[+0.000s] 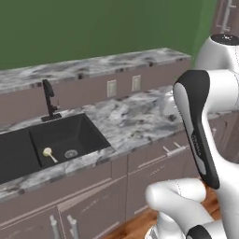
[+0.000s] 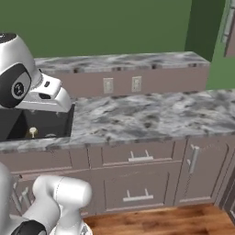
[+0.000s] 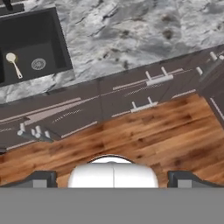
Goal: Pick up the dish brush and bar soap from the sink, and place them back in the cabinet, and close the cabinet doors.
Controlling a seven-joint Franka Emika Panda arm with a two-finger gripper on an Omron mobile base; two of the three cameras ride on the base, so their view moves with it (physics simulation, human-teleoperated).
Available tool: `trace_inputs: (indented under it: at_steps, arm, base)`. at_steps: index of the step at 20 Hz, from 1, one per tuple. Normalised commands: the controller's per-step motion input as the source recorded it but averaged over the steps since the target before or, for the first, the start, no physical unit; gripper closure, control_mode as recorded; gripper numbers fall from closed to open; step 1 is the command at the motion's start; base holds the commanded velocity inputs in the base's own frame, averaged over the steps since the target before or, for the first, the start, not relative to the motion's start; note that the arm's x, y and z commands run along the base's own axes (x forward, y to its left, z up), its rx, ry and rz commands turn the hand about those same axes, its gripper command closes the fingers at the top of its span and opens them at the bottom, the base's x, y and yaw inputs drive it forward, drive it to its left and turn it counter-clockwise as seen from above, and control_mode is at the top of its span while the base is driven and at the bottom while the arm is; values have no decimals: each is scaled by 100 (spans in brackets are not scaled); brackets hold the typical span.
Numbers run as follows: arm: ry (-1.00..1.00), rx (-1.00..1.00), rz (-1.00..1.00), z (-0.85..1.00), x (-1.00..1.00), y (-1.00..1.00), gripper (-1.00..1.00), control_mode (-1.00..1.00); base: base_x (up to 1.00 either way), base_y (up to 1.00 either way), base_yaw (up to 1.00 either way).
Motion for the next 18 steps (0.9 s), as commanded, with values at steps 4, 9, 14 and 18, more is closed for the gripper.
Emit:
trace_inputs:
  at_steps: [4, 9, 14, 18]
  arm:
    - [0, 0, 0, 0, 0, 0, -100, 100]
    - [0, 0, 0, 0, 0, 0, -100, 100]
    - [0, 0, 0, 0, 0, 0, -100, 100]
    - [0, 0, 0, 0, 0, 0, -100, 100]
  base:
    - [64, 65, 12]
    - [26, 86, 11]
    - [0, 75, 15]
    - [25, 14, 26]
